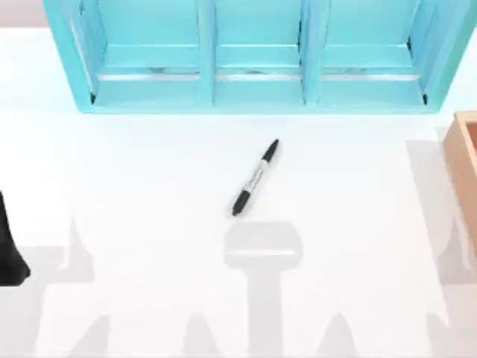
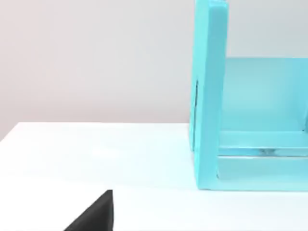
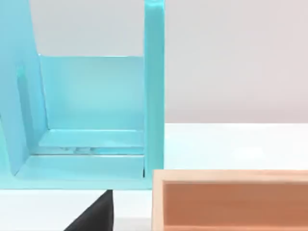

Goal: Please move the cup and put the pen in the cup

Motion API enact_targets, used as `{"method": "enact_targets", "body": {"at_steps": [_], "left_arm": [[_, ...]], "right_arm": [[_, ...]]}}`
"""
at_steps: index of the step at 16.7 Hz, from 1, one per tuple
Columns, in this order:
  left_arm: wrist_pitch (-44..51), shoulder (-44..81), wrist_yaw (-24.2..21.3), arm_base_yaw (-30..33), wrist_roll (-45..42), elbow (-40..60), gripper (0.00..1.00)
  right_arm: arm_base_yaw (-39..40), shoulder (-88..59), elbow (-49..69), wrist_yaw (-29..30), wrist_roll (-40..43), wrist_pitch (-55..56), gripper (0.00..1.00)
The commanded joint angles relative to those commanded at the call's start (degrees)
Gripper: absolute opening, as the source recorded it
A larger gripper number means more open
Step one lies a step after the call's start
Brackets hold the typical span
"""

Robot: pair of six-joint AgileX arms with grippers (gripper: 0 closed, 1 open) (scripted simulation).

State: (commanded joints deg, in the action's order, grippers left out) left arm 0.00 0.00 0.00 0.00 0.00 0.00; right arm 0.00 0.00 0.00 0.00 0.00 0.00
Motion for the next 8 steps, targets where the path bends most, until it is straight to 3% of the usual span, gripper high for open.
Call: {"method": "enact_targets", "body": {"at_steps": [4, 8], "left_arm": [[0.0, 0.0, 0.0, 0.0, 0.0, 0.0, 1.0], [0.0, 0.0, 0.0, 0.0, 0.0, 0.0, 1.0]], "right_arm": [[-0.5, -1.8, 1.7, 0.0, 0.4, -1.6, 1.0], [-3.1, -12.7, 11.7, 0.0, 2.9, -10.3, 1.0]]}}
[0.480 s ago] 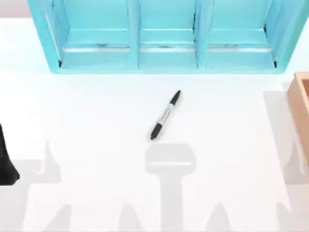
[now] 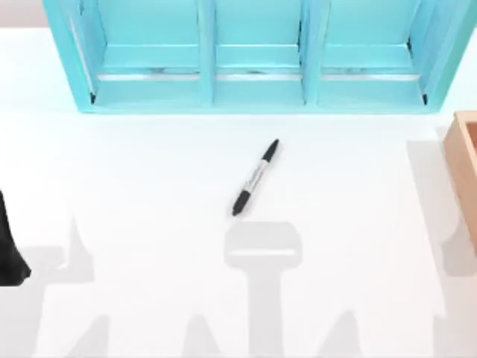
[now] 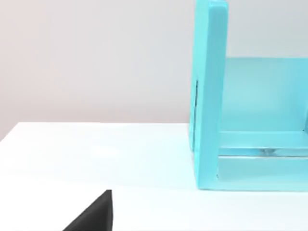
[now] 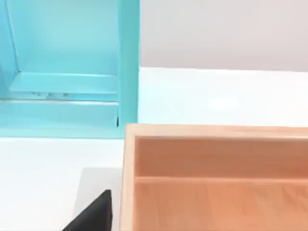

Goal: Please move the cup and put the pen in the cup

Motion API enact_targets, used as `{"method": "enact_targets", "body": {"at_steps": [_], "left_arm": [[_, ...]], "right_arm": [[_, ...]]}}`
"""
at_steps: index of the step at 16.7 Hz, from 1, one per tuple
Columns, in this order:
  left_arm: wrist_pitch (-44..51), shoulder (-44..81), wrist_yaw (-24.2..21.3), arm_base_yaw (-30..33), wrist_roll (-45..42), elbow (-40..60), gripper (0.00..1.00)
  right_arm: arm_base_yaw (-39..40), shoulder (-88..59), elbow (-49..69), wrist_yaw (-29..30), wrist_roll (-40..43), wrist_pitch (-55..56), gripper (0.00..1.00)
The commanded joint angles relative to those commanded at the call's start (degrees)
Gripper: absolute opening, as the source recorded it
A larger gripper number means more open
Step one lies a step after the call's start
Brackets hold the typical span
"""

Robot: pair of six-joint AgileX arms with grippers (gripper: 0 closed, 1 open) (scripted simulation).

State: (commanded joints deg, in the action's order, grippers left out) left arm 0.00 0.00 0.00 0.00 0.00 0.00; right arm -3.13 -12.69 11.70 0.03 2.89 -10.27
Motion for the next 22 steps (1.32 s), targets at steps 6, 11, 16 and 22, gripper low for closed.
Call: {"method": "enact_targets", "body": {"at_steps": [6, 11, 16, 22], "left_arm": [[0.0, 0.0, 0.0, 0.0, 0.0, 0.0, 1.0], [0.0, 0.0, 0.0, 0.0, 0.0, 0.0, 1.0], [0.0, 0.0, 0.0, 0.0, 0.0, 0.0, 1.0], [0.0, 0.0, 0.0, 0.0, 0.0, 0.0, 1.0]], "right_arm": [[-6.5, -29.7, 25.4, 0.0, 6.0, -21.5, 1.0], [-12.4, -58.1, 48.8, -0.1, 11.6, -41.0, 1.0], [-16.9, -80.6, 67.2, -0.1, 15.9, -56.3, 1.0], [-19.0, -90.8, 75.5, -0.1, 17.9, -63.3, 1.0]]}}
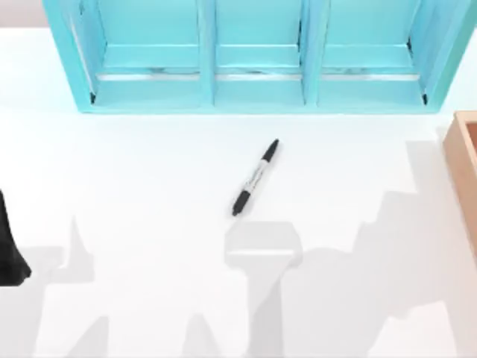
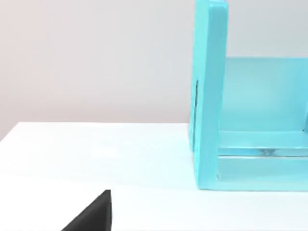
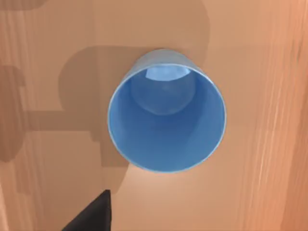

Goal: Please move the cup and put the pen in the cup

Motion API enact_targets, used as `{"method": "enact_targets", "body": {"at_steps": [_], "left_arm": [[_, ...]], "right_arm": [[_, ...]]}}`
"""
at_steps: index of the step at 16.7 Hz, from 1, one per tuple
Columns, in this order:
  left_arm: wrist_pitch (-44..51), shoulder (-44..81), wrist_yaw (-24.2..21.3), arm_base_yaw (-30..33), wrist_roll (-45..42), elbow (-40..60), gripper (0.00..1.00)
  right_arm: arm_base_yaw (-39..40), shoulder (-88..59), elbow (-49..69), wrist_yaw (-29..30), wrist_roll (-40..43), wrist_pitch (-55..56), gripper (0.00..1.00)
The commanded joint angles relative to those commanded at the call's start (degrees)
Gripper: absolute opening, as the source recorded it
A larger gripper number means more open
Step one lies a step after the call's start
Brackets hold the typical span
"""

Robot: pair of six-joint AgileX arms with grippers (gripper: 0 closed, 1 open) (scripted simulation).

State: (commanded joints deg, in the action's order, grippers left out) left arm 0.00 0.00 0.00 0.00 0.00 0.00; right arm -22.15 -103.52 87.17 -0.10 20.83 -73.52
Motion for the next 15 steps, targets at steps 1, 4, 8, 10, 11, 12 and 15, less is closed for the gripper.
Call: {"method": "enact_targets", "body": {"at_steps": [1, 4, 8, 10, 11, 12, 15], "left_arm": [[0.0, 0.0, 0.0, 0.0, 0.0, 0.0, 1.0], [0.0, 0.0, 0.0, 0.0, 0.0, 0.0, 1.0], [0.0, 0.0, 0.0, 0.0, 0.0, 0.0, 1.0], [0.0, 0.0, 0.0, 0.0, 0.0, 0.0, 1.0], [0.0, 0.0, 0.0, 0.0, 0.0, 0.0, 1.0], [0.0, 0.0, 0.0, 0.0, 0.0, 0.0, 1.0], [0.0, 0.0, 0.0, 0.0, 0.0, 0.0, 1.0]], "right_arm": [[0.0, 0.0, 0.0, 0.0, 0.0, 0.0, 1.0], [0.3, 0.2, -0.2, 0.0, -0.1, 0.1, 1.0], [0.2, -0.8, -3.8, 0.0, -0.2, 4.3, 1.0], [0.3, -2.0, -7.7, 0.0, -0.3, 9.9, 1.0], [0.3, -2.7, -9.8, 0.0, -0.3, 13.0, 1.0], [0.3, -3.4, -11.9, 0.0, -0.4, 16.0, 1.0], [0.3, -4.9, -16.2, 0.0, -0.3, 21.3, 1.0]]}}
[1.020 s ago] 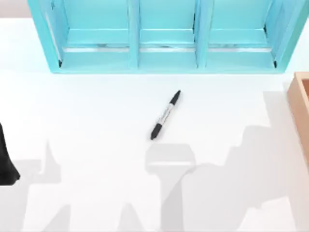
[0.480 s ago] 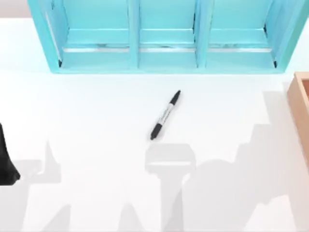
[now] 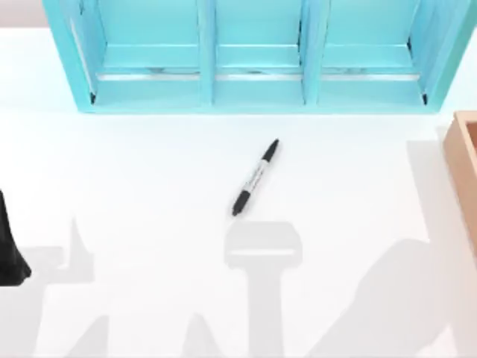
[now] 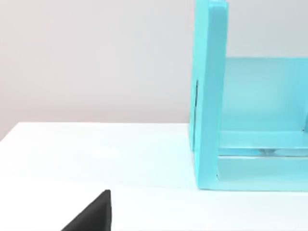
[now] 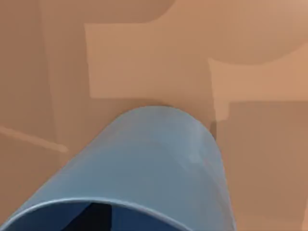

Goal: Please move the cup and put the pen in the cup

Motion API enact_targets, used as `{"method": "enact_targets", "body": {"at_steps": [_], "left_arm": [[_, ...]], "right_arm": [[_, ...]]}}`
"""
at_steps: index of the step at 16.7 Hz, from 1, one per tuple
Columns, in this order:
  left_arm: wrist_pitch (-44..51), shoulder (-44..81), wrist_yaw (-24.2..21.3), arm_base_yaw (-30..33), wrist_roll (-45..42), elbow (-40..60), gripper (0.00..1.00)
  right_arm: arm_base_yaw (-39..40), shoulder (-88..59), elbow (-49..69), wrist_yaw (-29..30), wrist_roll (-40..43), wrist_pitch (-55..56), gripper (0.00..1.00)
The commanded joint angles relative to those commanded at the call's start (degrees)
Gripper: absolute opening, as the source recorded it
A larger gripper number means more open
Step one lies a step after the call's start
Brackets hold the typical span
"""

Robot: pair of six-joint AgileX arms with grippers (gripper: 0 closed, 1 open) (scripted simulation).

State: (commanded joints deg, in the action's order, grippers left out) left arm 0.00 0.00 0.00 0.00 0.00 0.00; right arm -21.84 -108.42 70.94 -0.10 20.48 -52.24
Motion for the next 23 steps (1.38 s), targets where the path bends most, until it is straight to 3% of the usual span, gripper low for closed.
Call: {"method": "enact_targets", "body": {"at_steps": [5, 18, 23], "left_arm": [[0.0, 0.0, 0.0, 0.0, 0.0, 0.0, 1.0], [0.0, 0.0, 0.0, 0.0, 0.0, 0.0, 1.0], [0.0, 0.0, 0.0, 0.0, 0.0, 0.0, 1.0]], "right_arm": [[-0.1, -0.2, -0.5, 0.0, 0.0, 0.6, 1.0], [-0.1, -0.2, -0.5, 0.0, 0.0, 0.6, 0.02], [-0.1, -0.2, -0.5, 0.0, 0.0, 0.6, 0.0]]}}
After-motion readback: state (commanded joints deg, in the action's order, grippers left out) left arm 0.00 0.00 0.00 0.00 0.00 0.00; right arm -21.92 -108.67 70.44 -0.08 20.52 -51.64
